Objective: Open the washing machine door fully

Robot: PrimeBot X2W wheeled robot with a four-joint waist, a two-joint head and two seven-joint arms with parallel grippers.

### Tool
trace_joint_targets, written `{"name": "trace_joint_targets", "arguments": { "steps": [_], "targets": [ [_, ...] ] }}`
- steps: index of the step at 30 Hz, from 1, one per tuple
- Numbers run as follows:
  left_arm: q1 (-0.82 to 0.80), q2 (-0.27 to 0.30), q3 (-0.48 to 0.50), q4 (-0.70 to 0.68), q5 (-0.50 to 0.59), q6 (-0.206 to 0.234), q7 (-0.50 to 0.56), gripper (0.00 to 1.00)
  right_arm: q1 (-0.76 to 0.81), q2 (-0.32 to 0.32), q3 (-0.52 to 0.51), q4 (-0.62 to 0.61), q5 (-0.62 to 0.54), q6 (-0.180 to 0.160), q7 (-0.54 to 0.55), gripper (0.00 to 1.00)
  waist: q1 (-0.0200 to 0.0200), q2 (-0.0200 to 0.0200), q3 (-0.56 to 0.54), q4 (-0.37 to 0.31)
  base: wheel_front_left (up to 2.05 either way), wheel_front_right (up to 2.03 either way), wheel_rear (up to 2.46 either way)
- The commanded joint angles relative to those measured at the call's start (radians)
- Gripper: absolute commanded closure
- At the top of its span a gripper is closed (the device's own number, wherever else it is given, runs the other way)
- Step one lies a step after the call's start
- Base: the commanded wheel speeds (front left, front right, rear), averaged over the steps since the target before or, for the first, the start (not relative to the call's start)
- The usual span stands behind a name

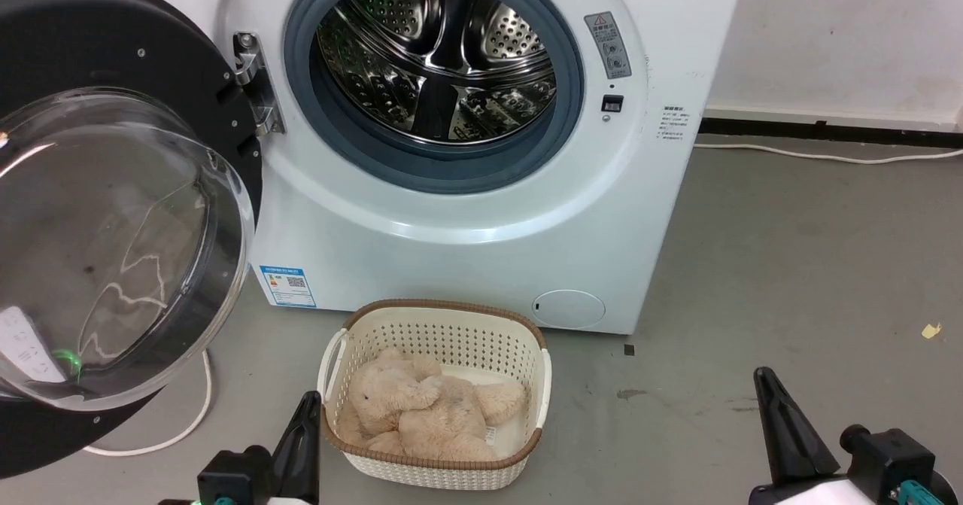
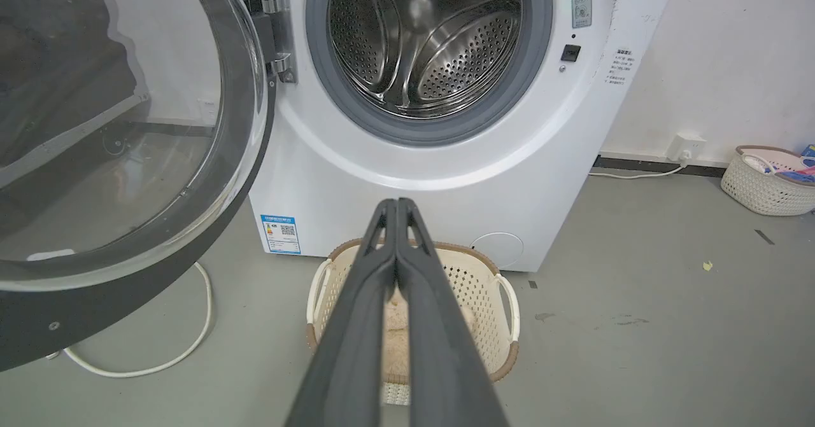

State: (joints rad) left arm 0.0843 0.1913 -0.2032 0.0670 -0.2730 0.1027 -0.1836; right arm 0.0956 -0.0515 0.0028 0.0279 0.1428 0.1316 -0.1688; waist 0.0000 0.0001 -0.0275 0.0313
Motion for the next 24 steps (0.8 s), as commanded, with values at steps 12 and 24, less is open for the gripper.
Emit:
{"name": "trace_joint_targets", "arguments": {
  "steps": [12,24],
  "targets": [
    [-0.023,-0.023,0.031,-0.013,0.042,-0.014,0.027,1.0,-0.025,0.0,-0.001,-0.007,-0.022,0.0,0.023,1.0,0.0,-0.0001,0.003,-0.004,0.0,0.0,0.0],
    [-0.031,-0.04,0.055,-0.021,0.074,-0.027,0.049,1.0,-0.035,0.001,-0.001,-0.01,-0.039,0.0,0.043,1.0,0.0,-0.0001,0.007,-0.008,0.0,0.0,0.0]
  ]
}}
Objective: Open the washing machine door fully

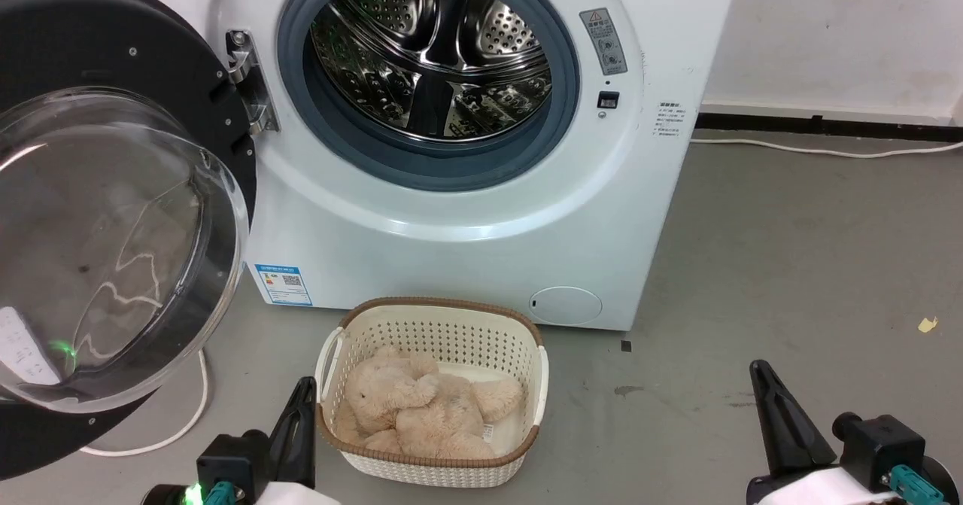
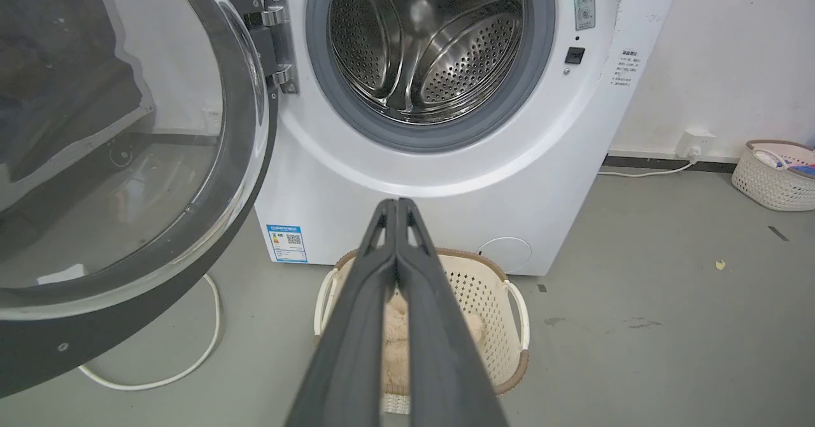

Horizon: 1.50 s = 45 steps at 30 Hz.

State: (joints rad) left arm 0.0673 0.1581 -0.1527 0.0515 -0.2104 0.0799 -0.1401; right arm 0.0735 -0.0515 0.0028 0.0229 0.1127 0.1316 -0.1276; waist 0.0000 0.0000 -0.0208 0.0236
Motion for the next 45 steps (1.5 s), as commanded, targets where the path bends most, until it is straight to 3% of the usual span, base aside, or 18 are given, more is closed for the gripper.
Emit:
{"name": "trace_joint_targets", "arguments": {
  "steps": [1,45],
  "targets": [
    [-0.015,-0.008,0.007,-0.006,0.015,-0.005,0.007,1.0,-0.014,0.001,-0.001,-0.005,-0.01,0.0,0.004,1.0,0.0,0.0,0.0,0.0,0.0,0.0,0.0],
    [-0.048,-0.071,0.099,-0.035,0.139,-0.052,0.091,1.0,-0.052,0.001,-0.002,-0.016,-0.075,-0.001,0.082,1.0,0.0,0.0,0.013,-0.015,0.0,0.0,0.0]
  ]
}}
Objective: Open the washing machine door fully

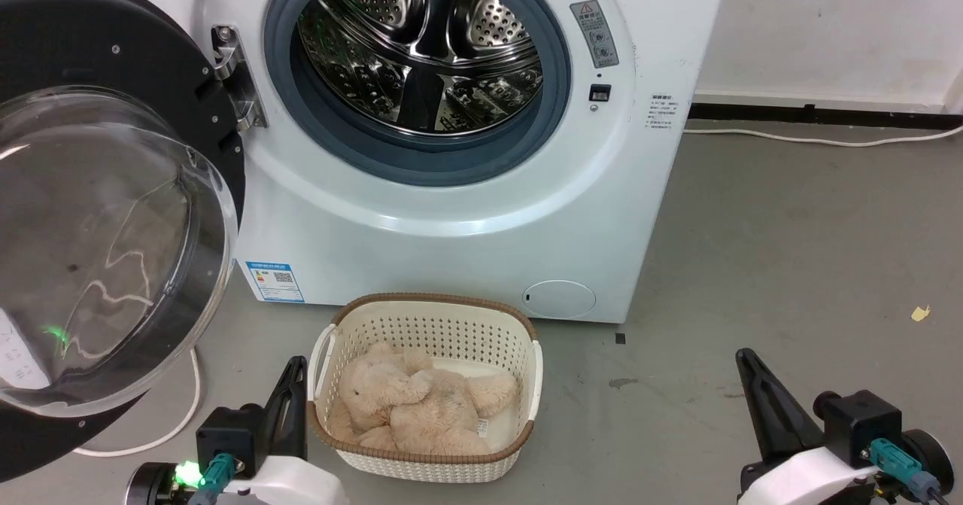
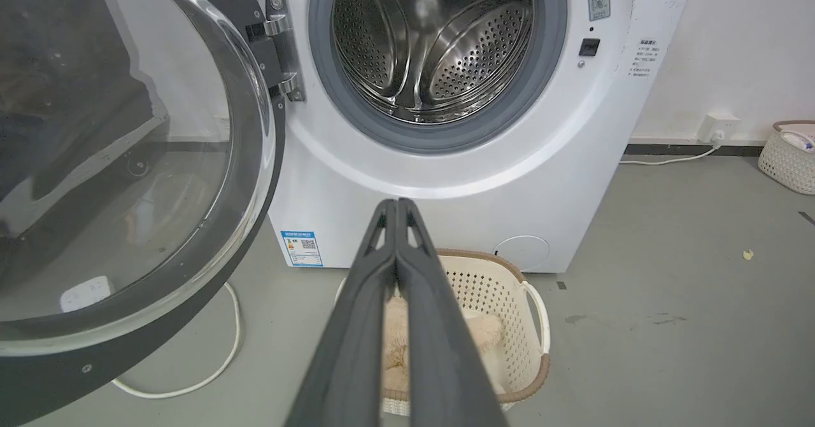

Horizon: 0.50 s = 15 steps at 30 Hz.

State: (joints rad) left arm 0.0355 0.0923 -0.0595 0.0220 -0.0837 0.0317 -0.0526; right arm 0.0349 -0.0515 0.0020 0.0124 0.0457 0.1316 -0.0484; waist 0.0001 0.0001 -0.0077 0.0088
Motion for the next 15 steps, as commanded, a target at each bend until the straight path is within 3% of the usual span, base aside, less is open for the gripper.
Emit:
{"name": "trace_joint_targets", "arguments": {
  "steps": [1,15],
  "targets": [
    [-0.017,-0.007,0.008,-0.006,0.015,-0.005,0.006,1.0,-0.014,0.001,-0.001,-0.006,-0.01,-0.001,0.005,1.0,-0.0001,-0.0001,0.001,-0.001,0.0,0.0,0.0],
    [-0.026,-0.025,0.034,-0.014,0.05,-0.019,0.03,1.0,-0.025,0.001,-0.002,-0.009,-0.028,-0.001,0.027,1.0,-0.0001,-0.0001,0.004,-0.005,0.0,0.0,0.0]
  ]
}}
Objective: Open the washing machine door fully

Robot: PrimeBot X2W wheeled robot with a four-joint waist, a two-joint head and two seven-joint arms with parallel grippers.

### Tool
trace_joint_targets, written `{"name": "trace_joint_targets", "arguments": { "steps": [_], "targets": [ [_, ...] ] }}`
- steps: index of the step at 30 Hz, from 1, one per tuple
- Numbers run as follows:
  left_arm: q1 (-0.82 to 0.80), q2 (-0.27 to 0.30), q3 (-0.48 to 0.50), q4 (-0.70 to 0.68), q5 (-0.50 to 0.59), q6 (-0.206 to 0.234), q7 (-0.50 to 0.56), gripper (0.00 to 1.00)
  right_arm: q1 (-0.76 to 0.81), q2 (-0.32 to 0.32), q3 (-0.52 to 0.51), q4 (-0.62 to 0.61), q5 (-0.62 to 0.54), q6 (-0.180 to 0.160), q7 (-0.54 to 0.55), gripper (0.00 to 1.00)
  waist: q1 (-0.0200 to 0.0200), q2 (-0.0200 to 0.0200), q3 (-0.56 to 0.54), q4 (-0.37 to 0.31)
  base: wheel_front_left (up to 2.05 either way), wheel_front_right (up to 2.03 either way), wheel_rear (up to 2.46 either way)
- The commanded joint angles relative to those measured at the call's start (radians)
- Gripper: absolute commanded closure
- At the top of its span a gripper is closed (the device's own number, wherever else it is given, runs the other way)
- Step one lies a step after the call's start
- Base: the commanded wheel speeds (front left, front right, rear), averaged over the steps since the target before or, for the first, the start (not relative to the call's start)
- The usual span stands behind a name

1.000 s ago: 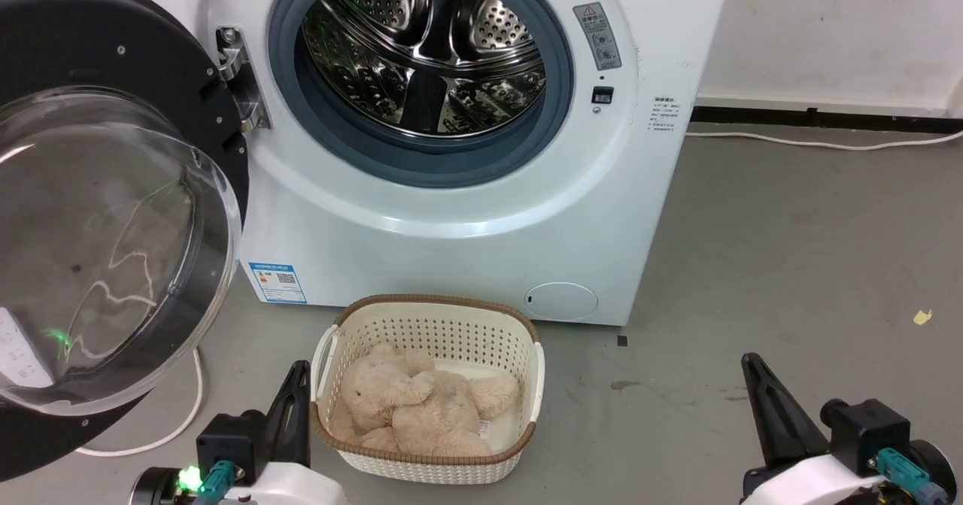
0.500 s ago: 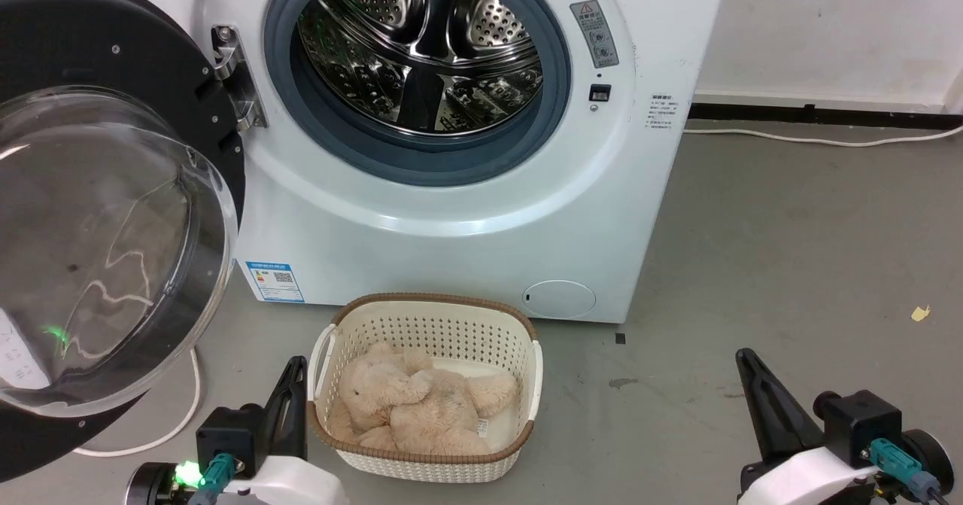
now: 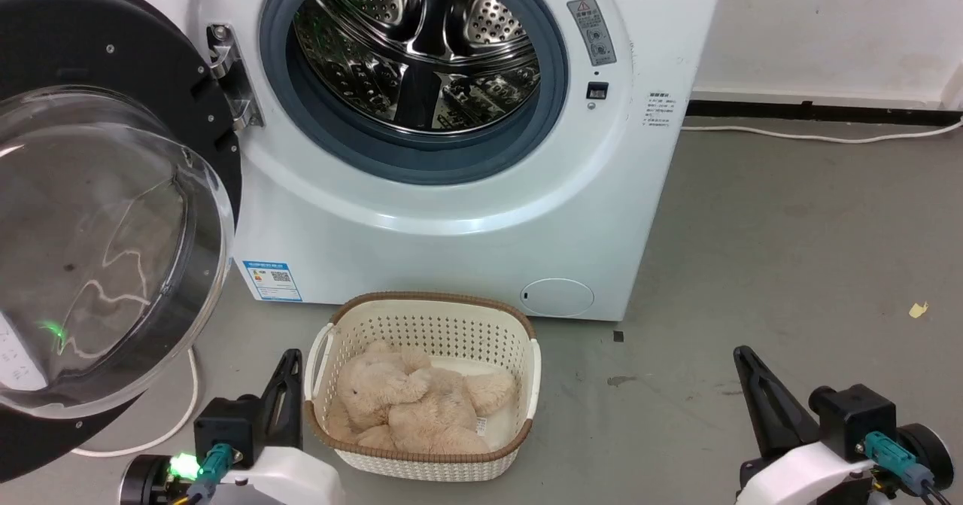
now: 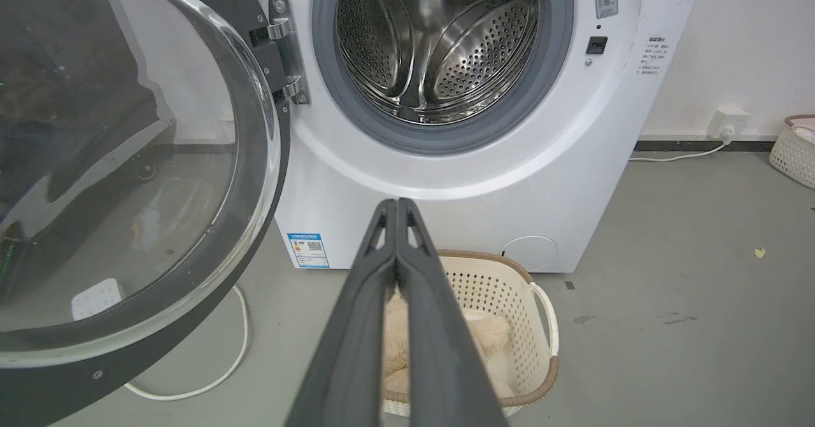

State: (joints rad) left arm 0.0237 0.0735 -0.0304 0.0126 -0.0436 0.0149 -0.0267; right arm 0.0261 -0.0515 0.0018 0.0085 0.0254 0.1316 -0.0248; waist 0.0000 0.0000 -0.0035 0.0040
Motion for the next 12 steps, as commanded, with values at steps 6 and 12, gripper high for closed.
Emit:
{"name": "trace_joint_targets", "arguments": {
  "steps": [6,12],
  "targets": [
    [-0.02,-0.016,0.019,-0.009,0.029,-0.009,0.016,1.0,-0.022,0.001,-0.002,-0.007,-0.017,-0.001,0.015,1.0,0.0,0.0,0.002,-0.002,0.0,0.0,0.0],
    [-0.023,-0.022,0.029,-0.012,0.042,-0.014,0.026,1.0,-0.026,0.001,-0.002,-0.008,-0.025,-0.001,0.024,1.0,0.0,0.0,0.003,-0.004,0.0,0.0,0.0]
  ]
}}
